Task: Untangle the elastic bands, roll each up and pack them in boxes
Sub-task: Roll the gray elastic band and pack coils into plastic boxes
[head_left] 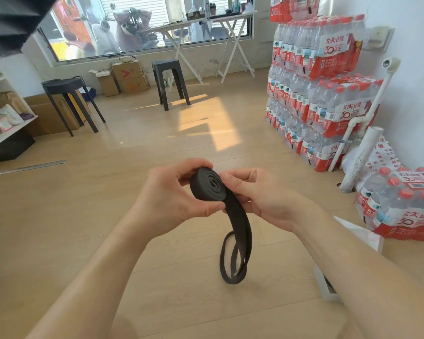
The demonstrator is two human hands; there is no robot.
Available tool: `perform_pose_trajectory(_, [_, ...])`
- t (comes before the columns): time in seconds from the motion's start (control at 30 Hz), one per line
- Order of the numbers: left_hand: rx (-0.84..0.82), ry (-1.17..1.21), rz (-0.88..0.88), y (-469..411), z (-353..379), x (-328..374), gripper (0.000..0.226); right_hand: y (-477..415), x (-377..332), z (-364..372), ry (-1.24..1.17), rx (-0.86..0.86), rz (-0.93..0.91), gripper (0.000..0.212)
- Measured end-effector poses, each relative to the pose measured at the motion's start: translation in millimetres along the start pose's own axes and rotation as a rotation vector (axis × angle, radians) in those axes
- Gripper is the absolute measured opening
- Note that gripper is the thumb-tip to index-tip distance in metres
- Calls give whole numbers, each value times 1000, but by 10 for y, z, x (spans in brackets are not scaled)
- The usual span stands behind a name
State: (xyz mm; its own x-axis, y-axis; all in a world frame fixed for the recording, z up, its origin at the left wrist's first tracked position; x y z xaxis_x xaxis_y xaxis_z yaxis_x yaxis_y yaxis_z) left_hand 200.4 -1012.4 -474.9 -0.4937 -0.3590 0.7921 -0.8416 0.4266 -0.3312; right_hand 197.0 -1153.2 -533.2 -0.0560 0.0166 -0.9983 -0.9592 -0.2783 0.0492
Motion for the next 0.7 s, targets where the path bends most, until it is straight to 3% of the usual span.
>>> perform_pose_trajectory(0.2, [168,-211,63,-49,-136,-35,62,52,-21,74,232,1,-25,23])
perform_pose_trajectory(0.3, [164,-273,79,-60,-104,-22,60,66,-43,116,255,20,-53,22])
perform_pose_trajectory(0.53, [146,-389,138,-83,12,-34,64,58,-56,102,414,242,-109,43])
perform_pose_trajectory(0.7, [101,-348,142,-93,65,-28,69,74,-100,89,406,226,-142,28])
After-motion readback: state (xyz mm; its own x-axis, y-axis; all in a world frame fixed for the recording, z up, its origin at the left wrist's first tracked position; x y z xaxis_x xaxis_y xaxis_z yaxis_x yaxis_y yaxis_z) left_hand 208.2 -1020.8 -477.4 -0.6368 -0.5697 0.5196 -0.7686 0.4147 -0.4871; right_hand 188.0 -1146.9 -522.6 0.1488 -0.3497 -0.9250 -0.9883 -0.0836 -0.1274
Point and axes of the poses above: each hand's wrist, its own y-axis away from the middle knuckle, its own z-axis out of the palm, x = y × z, the point moved 7 cm from there along -y, towards the middle knuckle, and after that the axes turned 4 degrees about y, right-handed, at the moved point
